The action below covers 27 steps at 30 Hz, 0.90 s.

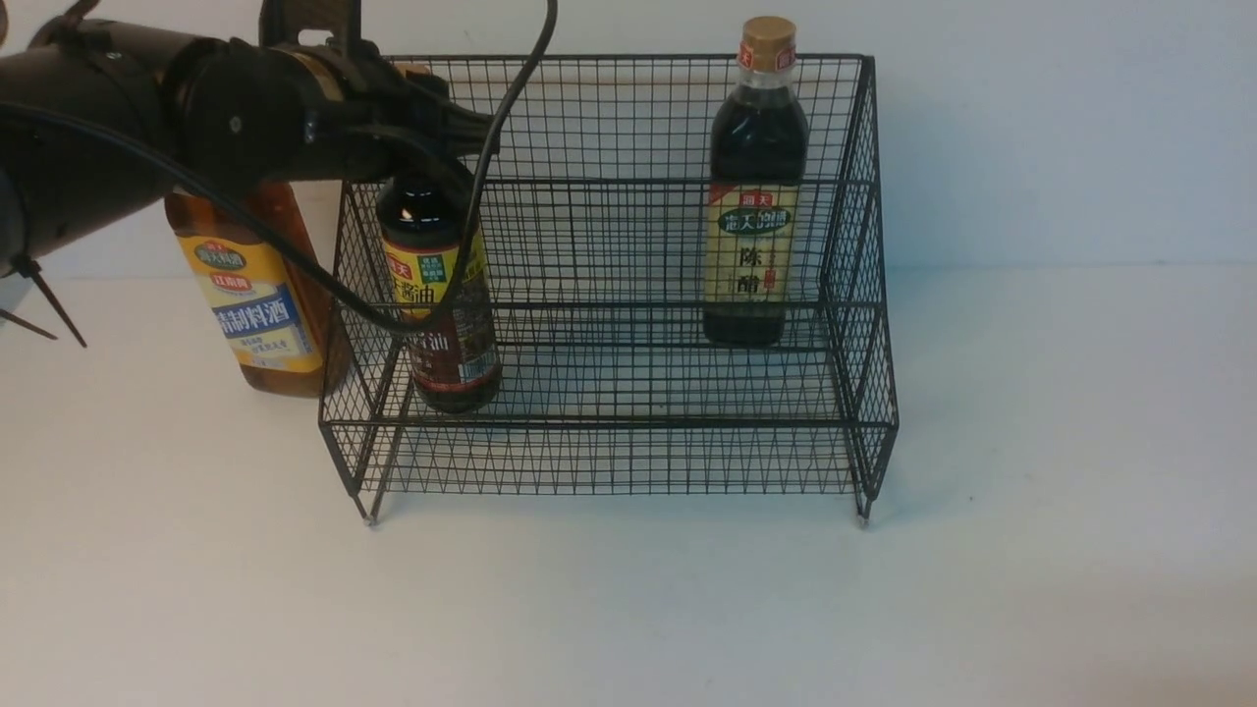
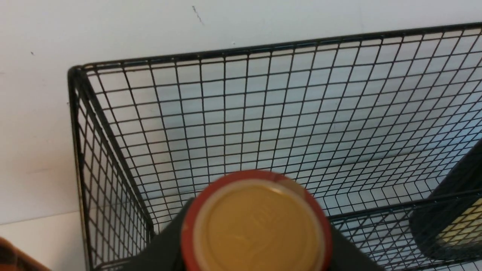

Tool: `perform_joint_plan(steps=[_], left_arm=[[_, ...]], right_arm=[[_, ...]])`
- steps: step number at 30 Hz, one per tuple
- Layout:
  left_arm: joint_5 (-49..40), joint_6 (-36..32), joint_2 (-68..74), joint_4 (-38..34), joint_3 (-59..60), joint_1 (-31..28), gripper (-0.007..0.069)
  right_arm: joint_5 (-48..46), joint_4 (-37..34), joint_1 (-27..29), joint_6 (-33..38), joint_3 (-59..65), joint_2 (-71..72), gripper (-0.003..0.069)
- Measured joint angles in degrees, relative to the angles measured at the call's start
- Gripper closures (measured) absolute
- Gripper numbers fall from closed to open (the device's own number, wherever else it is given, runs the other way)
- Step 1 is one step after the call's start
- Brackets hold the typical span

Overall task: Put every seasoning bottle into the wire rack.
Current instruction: Use the left arm to put the condiment bottle back on the shelf, then use the left arm to grab the condiment bottle closest to it

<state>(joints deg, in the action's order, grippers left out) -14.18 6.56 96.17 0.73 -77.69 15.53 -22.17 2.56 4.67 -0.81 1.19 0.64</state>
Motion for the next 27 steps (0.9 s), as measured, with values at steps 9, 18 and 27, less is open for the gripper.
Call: perform_joint_plan(steps=[9, 18, 27], left_arm=[[0.06, 0.48, -0.72, -0.73, -0.06, 0.04, 0.0201], [0.06, 0.48, -8.44, 3.91, -0.10, 0.04, 0.0005], [-0.07, 3.74, -14.48, 6.08, -0.10, -6.31, 0.0192]], right_arm=[[0.00, 0.00, 0.00, 0.00, 0.00, 0.00, 0.0673], [0.00, 0.00, 0.00, 0.00, 0.00, 0.00, 0.0673], [0.00, 0.00, 0.00, 0.00, 0.00, 0.00, 0.0673]])
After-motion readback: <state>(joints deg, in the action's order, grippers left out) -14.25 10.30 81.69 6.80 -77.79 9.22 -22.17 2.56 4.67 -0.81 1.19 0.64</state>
